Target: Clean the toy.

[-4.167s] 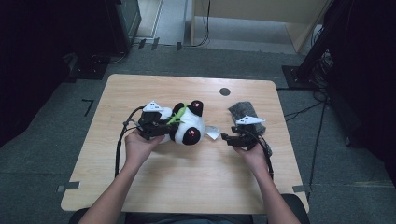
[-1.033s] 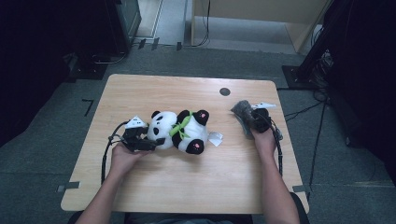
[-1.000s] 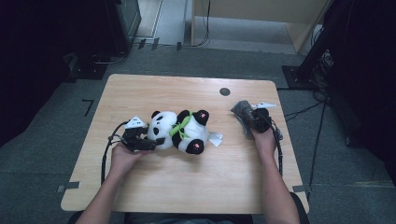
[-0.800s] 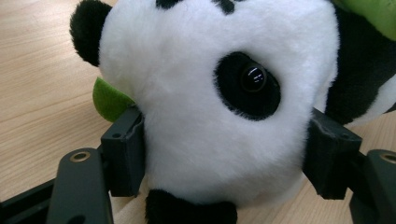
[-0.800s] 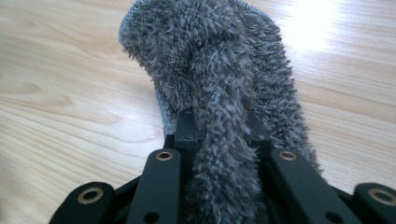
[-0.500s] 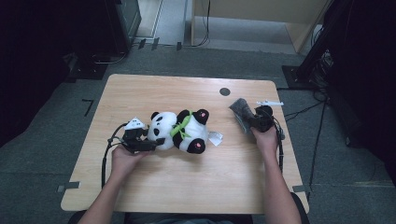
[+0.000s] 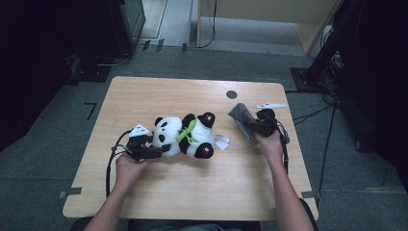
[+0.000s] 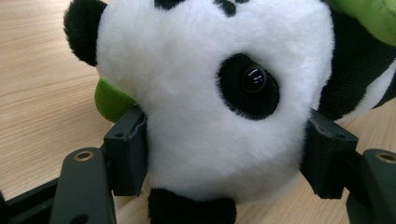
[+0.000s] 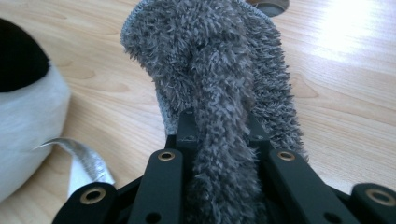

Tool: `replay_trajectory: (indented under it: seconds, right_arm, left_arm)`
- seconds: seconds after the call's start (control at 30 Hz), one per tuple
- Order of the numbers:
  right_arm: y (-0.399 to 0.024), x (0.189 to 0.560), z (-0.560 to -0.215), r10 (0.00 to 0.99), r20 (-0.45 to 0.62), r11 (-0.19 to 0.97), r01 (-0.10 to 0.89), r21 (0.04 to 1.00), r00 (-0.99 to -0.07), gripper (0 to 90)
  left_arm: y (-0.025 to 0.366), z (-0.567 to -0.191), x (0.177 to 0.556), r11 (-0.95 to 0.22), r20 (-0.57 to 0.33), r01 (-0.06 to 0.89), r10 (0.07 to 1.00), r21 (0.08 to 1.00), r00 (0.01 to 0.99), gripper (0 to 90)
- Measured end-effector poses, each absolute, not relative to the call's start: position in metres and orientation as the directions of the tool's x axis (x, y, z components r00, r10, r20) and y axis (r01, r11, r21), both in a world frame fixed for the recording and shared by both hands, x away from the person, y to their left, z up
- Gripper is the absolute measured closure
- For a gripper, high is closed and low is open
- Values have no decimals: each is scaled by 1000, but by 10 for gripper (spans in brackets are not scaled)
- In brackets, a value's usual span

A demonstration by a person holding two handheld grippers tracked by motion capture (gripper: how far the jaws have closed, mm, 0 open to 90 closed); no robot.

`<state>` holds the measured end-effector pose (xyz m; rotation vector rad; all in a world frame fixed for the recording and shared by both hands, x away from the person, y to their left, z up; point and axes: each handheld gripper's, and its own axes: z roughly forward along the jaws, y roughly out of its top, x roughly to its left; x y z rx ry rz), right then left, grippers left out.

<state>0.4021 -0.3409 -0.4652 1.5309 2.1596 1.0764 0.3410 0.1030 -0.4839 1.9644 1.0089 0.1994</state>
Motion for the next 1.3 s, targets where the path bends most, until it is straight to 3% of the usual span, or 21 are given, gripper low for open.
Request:
replay_trajectory:
  seconds: [0.4, 0.9, 0.97, 1.3]
  right_arm:
    - [-311, 397, -440, 865, 172, 211, 653, 727, -471, 753]
    - [-283, 394, -404, 813, 233, 193, 624, 757, -534, 757]
    - [-276, 398, -397, 824, 216, 230, 657, 718, -524, 756]
    - [-239, 406, -363, 786, 181, 283, 604, 745, -592, 753]
  left_arm:
    - [103, -487, 337, -264, -217, 551, 721, 792, 658, 259]
    - [101, -486, 335, -274, -210, 554, 724, 786, 657, 257]
    - [100, -485, 336, -269, -219, 562, 727, 782, 651, 260]
    - [93, -483, 341, -275, -222, 563, 719, 779, 658, 263]
